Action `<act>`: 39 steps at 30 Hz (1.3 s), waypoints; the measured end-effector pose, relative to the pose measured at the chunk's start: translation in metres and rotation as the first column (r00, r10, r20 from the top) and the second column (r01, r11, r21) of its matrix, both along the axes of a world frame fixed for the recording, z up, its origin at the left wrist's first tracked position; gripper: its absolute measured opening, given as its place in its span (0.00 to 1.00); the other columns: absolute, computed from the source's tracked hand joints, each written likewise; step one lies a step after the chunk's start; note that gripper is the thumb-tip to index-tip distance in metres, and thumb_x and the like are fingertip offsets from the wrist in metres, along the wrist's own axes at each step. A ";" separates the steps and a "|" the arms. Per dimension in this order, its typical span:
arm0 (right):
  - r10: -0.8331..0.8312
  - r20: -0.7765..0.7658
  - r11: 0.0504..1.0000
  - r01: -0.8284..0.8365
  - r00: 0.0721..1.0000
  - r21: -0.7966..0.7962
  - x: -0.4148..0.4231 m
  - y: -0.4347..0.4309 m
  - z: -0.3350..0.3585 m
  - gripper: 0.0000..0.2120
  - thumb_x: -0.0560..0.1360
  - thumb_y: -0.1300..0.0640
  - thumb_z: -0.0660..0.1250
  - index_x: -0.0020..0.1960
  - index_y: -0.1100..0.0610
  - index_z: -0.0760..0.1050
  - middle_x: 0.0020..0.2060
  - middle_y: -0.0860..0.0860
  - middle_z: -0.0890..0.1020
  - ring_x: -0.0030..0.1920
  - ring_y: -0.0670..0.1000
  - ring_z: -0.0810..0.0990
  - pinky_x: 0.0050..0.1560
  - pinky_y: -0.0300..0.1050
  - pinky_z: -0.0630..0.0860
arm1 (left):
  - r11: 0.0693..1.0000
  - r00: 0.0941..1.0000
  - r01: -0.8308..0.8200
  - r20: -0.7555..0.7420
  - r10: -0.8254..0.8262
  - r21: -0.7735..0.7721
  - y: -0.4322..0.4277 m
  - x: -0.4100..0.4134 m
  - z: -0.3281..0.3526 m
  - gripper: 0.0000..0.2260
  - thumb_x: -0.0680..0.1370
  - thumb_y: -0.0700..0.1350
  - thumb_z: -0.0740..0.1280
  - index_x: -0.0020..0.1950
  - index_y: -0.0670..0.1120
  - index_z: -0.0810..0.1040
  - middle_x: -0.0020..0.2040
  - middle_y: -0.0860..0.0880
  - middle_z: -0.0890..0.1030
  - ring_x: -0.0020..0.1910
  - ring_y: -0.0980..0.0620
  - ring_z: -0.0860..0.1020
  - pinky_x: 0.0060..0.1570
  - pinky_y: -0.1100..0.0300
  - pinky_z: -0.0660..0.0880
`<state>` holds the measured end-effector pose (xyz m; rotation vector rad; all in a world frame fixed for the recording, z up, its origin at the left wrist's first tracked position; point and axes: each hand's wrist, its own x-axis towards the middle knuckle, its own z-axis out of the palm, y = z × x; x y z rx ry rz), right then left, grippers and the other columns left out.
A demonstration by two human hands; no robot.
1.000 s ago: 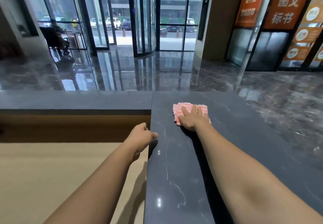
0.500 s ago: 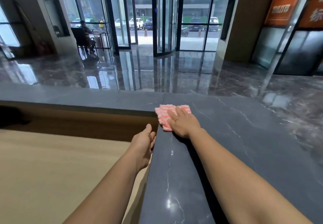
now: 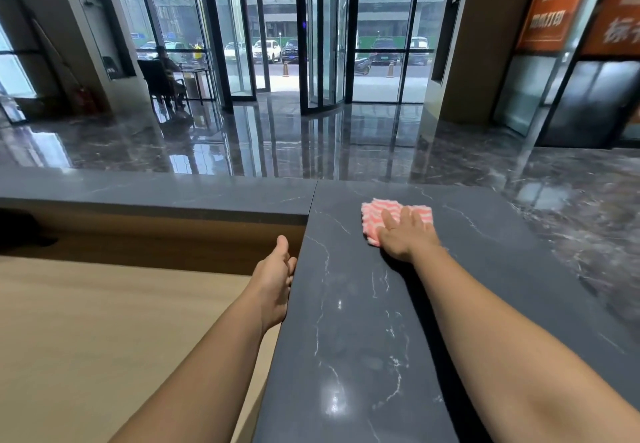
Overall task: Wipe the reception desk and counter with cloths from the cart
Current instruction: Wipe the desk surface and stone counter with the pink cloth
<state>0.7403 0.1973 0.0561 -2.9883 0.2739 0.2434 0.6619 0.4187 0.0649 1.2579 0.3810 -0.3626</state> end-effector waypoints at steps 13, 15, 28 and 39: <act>0.365 0.043 0.931 -0.364 0.930 -0.023 -0.076 0.140 -0.012 0.27 0.83 0.42 0.42 0.79 0.46 0.39 0.78 0.55 0.38 0.78 0.58 0.35 0.75 0.60 0.36 | 0.966 0.999 -0.035 -0.022 0.031 -0.255 0.015 -0.003 -0.006 0.29 0.81 0.63 0.50 0.66 0.43 0.74 0.61 0.40 0.80 0.58 0.41 0.79 0.53 0.50 0.76; 0.380 0.027 0.925 -0.380 0.925 -0.014 -0.075 0.136 -0.012 0.27 0.83 0.42 0.42 0.79 0.46 0.40 0.78 0.54 0.38 0.78 0.57 0.35 0.76 0.59 0.37 | 0.967 0.999 -0.016 -0.036 0.007 -0.253 0.016 -0.007 -0.004 0.29 0.81 0.63 0.50 0.65 0.42 0.75 0.58 0.39 0.81 0.55 0.41 0.80 0.50 0.50 0.77; -0.112 0.014 0.994 0.112 0.994 0.012 -0.079 -0.023 -0.002 0.27 0.83 0.43 0.42 0.80 0.46 0.41 0.79 0.53 0.40 0.79 0.54 0.39 0.77 0.54 0.40 | 0.989 0.995 0.100 0.007 -0.100 -0.108 0.020 -0.031 -0.002 0.29 0.76 0.66 0.57 0.68 0.46 0.70 0.56 0.55 0.74 0.50 0.53 0.76 0.48 0.58 0.72; -0.196 -0.019 0.980 0.197 0.980 0.035 -0.092 0.023 0.001 0.27 0.83 0.43 0.41 0.79 0.45 0.38 0.78 0.55 0.36 0.78 0.56 0.35 0.76 0.57 0.37 | 0.961 0.984 0.177 0.040 -0.173 -0.211 0.036 -0.058 -0.017 0.32 0.80 0.63 0.52 0.78 0.45 0.58 0.74 0.47 0.68 0.69 0.48 0.70 0.66 0.52 0.68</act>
